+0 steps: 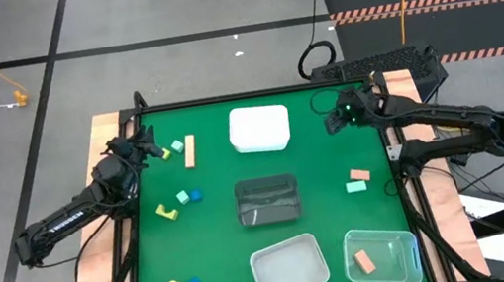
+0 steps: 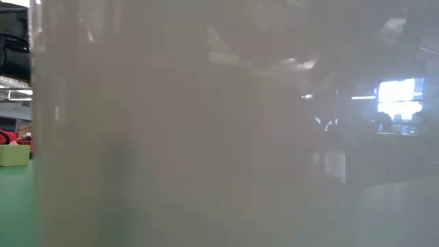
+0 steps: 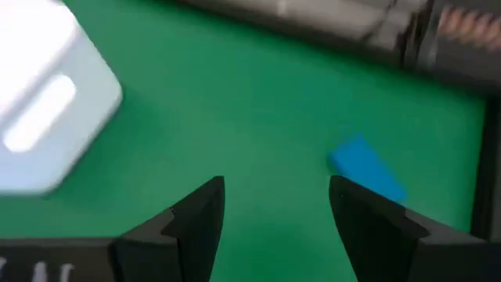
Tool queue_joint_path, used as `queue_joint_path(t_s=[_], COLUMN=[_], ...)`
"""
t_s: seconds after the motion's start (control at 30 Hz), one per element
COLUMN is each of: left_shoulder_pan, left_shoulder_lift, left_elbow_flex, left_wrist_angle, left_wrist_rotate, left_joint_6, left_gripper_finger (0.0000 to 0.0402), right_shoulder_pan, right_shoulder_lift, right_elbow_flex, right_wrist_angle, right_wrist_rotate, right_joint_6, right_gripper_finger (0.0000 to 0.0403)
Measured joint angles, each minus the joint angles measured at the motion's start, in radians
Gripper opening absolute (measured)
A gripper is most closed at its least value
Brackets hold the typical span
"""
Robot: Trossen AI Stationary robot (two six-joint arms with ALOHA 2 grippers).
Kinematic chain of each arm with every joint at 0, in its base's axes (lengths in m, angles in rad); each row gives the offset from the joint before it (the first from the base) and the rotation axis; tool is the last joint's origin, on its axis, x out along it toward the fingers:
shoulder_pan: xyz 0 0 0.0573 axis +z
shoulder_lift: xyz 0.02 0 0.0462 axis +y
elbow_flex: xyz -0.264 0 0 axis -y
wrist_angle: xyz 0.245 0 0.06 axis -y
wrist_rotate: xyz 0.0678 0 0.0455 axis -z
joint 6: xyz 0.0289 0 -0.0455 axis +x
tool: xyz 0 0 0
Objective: Sort & place blocks by color
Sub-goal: Put the top blue block into the white bin
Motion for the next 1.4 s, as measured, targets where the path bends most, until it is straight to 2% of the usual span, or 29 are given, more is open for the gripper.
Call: queue_joint_path(t_s=[0.13,0.3,0.53,0.7,1.13,1.27,1.4], left_shoulder_pan=[0.000,0.000,0.000,0.000,0.000,0.000,0.000], left_shoulder_lift=[0.000,0.000,0.000,0.000,0.000,0.000,0.000], left_elbow_flex=[0.000,0.000,0.000,0.000,0.000,0.000,0.000], left_wrist_angle=[0.000,0.000,0.000,0.000,0.000,0.000,0.000], left_wrist_rotate=[0.000,0.000,0.000,0.000,0.000,0.000,0.000], left_joint_6=[0.000,0.000,0.000,0.000,0.000,0.000,0.000], left_gripper_finger=[0.0163,0.0163,0.0163,0.0163,0.0163,0.0163,0.0163], right_shoulder_pan=[-0.089,-0.178,-0.277,-0.302,-0.393,-0.438,-0.437], right_shoulder_lift=[0.000,0.004,0.062,0.124,0.237,0.281,0.298], right_elbow_flex=[0.000,0.000,0.000,0.000,0.000,0.001,0.008], right_wrist_angle=[-0.049,-0.012,-0.004,0.005,0.107,0.105,0.128], right_wrist_rotate=[-0.119,-0.193,-0.194,-0.194,-0.197,-0.266,-0.271], right_joint_6=[0.040,0.003,-0.088,-0.179,-0.348,-0.368,-0.399], right_gripper_finger=[0.0219,0.0221,0.0265,0.0291,0.0282,0.0282,0.0282])
